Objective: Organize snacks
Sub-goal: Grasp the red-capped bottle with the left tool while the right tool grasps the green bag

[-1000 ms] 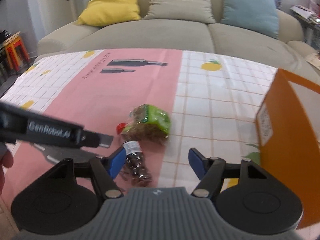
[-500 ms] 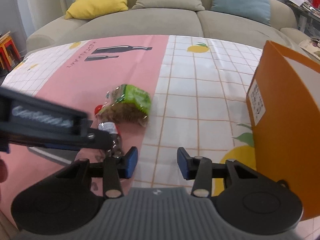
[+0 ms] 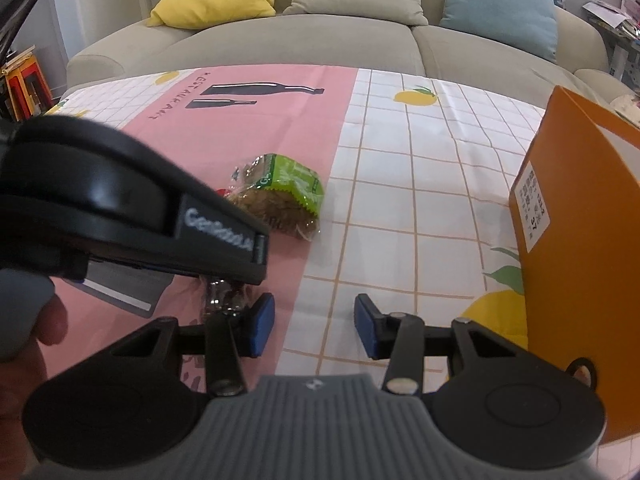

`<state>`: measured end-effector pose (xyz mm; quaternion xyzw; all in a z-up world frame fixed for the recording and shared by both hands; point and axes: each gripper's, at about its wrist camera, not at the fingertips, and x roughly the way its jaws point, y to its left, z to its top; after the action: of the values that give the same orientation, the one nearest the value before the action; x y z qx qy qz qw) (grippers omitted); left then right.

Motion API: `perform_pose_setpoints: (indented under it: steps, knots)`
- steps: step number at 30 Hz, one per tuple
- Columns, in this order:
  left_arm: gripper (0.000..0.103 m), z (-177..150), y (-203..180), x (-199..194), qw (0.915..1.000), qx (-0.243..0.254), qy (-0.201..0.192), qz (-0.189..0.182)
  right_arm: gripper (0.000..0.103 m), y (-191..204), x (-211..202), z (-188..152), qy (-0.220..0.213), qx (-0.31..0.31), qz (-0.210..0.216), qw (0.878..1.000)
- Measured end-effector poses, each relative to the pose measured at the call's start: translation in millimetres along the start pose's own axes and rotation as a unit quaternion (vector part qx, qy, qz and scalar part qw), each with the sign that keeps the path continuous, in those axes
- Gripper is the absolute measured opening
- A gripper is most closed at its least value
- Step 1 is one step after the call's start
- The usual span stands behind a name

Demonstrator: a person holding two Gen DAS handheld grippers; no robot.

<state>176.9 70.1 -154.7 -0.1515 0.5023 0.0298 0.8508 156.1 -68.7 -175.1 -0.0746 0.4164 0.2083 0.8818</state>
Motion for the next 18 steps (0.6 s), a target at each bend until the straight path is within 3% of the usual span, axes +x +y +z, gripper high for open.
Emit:
perform_pose_setpoints:
  steps: [3, 9, 12, 14, 18]
  knots:
    - [0.036, 1, 14, -5, 0.9996, -0.002, -0.009, 0.025, 0.043, 0, -1, 0, -0.005, -0.007, -0.004, 1.0]
    - [0.036, 11, 45, -10, 0.9986, -0.032, -0.011, 0.04, 0.044, 0, -7, 17, -0.03, 0.008, 0.002, 1.0]
    - [0.036, 15, 54, -10, 0.9985, -0.038, -0.012, 0.037, 0.048, -3, -13, 30, -0.052, 0.038, 0.01, 0.998]
    - [0.036, 15, 55, -9, 0.9985, -0.04, -0.012, 0.033, 0.059, -3, -14, 40, -0.068, 0.049, 0.013, 0.996]
    - [0.035, 13, 55, -8, 0.9988, -0.039, -0.014, 0.027, 0.06, 0, -3, 60, -0.073, 0.059, 0.017, 0.995]
